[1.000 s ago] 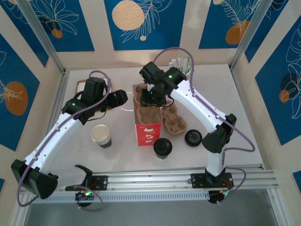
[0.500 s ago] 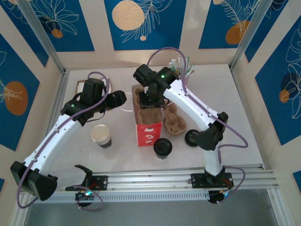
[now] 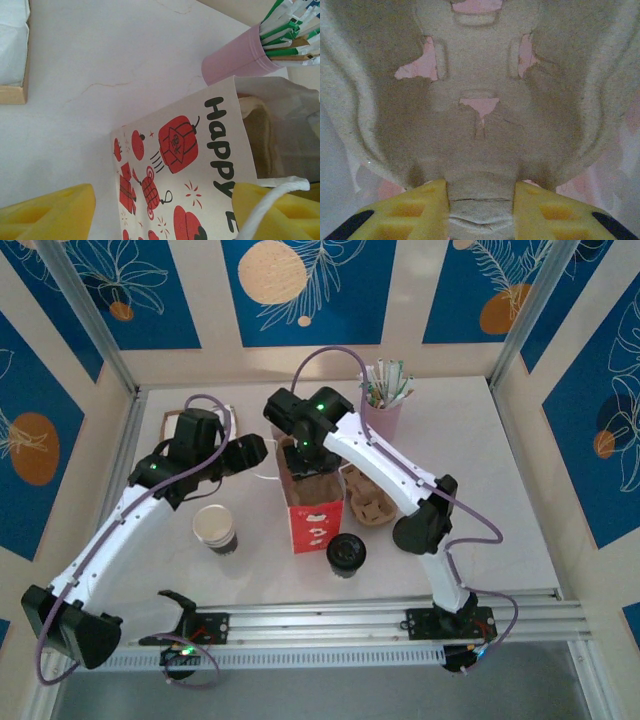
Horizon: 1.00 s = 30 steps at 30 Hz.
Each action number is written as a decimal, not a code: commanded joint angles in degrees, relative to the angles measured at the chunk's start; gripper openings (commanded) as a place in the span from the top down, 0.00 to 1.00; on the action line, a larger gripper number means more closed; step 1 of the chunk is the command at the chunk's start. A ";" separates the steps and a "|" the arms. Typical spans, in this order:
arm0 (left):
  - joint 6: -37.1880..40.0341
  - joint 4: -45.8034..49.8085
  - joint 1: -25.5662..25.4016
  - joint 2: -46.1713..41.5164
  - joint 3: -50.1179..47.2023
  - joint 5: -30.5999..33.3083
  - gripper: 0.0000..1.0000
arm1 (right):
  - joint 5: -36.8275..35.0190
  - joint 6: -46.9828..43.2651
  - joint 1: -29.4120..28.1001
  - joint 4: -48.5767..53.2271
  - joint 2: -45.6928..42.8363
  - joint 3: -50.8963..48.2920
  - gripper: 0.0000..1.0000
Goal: Pack the takeout coffee
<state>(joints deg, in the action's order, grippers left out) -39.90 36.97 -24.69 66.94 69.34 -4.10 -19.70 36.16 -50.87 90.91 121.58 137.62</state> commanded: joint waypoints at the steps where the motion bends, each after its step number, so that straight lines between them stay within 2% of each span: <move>1: 0.90 -0.14 1.20 -1.79 -0.95 -0.65 0.28 | -0.86 -0.81 -0.70 4.13 1.47 2.38 0.64; 30: 0.71 0.29 2.36 -4.36 -4.35 -1.35 0.28 | 3.07 -2.75 -0.76 3.05 6.08 -1.03 0.64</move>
<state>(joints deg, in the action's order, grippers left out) -39.92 37.06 -23.35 63.79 65.60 -4.49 -18.50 34.26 -51.18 92.58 127.00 137.45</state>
